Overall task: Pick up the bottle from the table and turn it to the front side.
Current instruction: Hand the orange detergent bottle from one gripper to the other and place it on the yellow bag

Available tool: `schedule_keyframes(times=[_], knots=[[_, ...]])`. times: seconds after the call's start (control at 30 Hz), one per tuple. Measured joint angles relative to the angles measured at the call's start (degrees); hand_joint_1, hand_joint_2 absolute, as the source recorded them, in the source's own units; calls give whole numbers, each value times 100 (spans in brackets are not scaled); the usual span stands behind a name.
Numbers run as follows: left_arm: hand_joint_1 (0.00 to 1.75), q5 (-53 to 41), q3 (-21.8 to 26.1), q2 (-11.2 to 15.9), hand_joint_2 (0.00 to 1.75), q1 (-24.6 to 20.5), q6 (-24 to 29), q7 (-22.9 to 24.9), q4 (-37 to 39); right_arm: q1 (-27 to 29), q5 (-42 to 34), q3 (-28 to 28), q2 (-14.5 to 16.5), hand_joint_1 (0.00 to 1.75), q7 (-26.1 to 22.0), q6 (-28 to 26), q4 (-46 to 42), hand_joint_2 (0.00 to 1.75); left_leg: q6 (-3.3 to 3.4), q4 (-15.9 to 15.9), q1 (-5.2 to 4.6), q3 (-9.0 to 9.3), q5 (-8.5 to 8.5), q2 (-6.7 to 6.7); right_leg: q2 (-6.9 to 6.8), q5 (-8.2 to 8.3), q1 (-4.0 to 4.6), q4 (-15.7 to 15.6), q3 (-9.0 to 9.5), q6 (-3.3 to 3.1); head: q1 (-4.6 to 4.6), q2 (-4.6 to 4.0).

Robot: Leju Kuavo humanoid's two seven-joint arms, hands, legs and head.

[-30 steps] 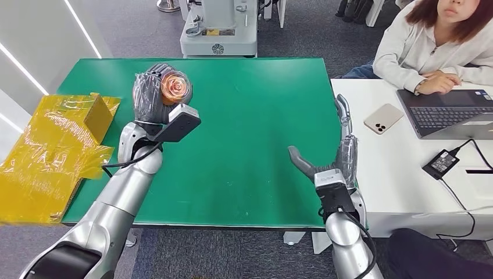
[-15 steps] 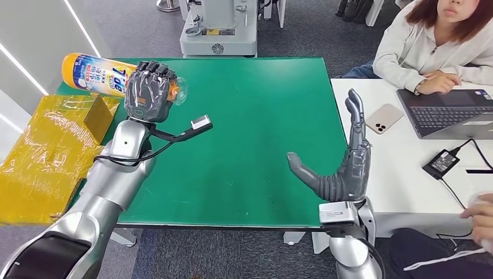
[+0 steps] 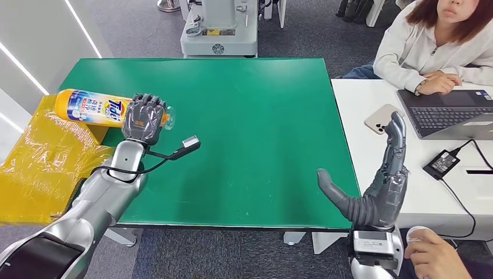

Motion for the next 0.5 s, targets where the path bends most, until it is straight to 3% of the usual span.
schedule_keyframes(times=[0.5], knots=[[175, 15, 199, 575, 175, 405, -485, -20, 632, 503, -72, -277, -31, 0, -167, 297, -333, 175, -1, -4, 1, 4, -1, 16, 20, 0, 1, 2, -4, -2, -1, -1]])
